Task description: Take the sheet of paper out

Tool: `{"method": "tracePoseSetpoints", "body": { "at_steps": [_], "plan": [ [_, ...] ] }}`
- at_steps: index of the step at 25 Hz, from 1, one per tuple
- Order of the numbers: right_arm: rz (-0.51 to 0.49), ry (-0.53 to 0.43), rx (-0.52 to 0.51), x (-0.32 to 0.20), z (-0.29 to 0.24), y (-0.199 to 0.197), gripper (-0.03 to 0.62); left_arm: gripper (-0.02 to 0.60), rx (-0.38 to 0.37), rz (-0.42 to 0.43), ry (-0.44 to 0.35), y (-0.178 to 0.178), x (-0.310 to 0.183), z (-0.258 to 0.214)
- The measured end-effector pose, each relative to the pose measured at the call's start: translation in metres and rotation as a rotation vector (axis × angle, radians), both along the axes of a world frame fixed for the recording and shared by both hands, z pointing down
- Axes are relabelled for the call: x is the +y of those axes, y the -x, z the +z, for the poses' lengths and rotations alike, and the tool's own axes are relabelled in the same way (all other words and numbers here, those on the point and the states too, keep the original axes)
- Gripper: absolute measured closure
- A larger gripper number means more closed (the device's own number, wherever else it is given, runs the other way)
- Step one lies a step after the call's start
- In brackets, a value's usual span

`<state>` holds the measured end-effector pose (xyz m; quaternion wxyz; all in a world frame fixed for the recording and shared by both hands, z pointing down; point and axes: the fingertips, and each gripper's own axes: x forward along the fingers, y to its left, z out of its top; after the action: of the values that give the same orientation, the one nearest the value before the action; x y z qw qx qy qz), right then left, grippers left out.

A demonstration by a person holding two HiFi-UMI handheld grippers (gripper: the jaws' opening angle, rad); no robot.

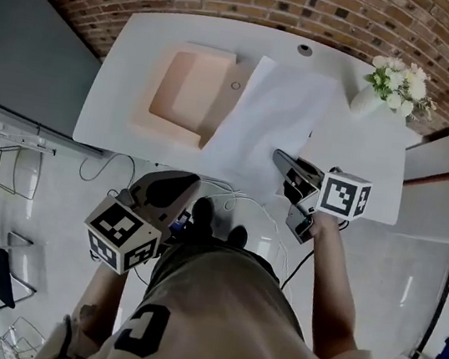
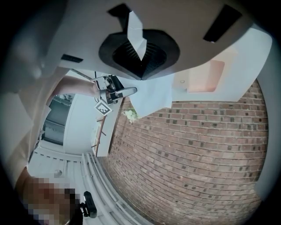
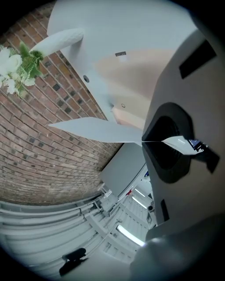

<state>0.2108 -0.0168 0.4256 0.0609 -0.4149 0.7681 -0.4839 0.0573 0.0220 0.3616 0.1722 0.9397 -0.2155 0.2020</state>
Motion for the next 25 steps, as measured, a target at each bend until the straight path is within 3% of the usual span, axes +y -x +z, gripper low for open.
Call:
{"method": "tracePoseSetpoints", "body": {
  "at_steps": [9,17,25],
  "plan": [
    [-0.038,-0.08,-0.067,0.019,-0.028,-0.005,0.569,0.568,-0.033,-0.012,-0.008,-0.012,0.032,-0.003],
    [-0.105,-0.12,-0.131,0.02,-0.039,0.018,0.569,0.568,-0.064,-0.049,0.002,0.004,0.043,-0.005],
    [-0.122,-0.161,-0.145,0.014,-0.058,0.038,0.569,0.568,-0.045,-0.034,-0.002,0.022,0.029,-0.006]
  ]
}}
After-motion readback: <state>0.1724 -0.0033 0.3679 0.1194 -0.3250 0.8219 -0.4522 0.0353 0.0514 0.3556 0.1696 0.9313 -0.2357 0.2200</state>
